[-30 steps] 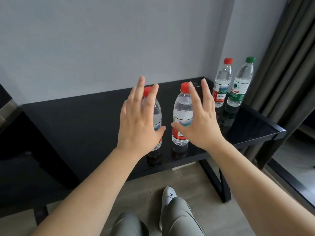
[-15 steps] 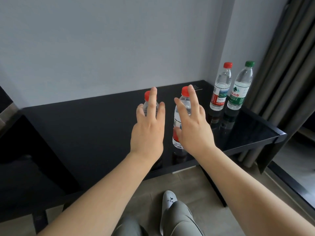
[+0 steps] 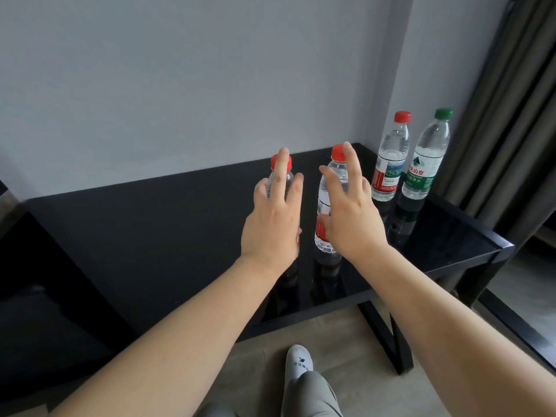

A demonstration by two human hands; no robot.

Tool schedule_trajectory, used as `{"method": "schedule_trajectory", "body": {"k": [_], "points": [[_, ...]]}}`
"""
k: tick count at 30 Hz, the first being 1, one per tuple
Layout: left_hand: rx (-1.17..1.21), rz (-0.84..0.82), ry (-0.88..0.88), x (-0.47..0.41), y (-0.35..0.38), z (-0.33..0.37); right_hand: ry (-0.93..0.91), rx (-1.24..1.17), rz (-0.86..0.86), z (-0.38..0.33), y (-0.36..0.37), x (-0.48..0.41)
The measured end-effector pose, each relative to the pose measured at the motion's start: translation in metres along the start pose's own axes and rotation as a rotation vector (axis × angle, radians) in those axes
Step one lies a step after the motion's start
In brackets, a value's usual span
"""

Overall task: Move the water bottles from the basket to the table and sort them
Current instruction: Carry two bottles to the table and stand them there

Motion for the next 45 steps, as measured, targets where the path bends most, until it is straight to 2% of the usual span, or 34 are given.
{"method": "schedule_trajectory", "body": {"k": [20,34,45], "points": [[0.041,0.030,0.018,-0.106,0.081,0.028,-0.022,-0.031,-0.017,0.087,0.029,-0.089],[0.038,0.068,0.000,-0.139,0.110,0.028,-0.048,-0.055,-0.013,0.102,0.041,-0.115],[0.002,0.038,0.002,-0.144,0.113,0.029,-0.049,-0.054,-0.023,0.102,0.041,-0.115]]}}
Point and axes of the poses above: each hand's wrist, its own x-axis away from the middle knuckle, its own y-axis out of the palm, z = x × y, the point moved 4 cm from there along -x, towards the middle knuckle, and after that the axes turned 8 degrees about y, right-handed, at the moved point
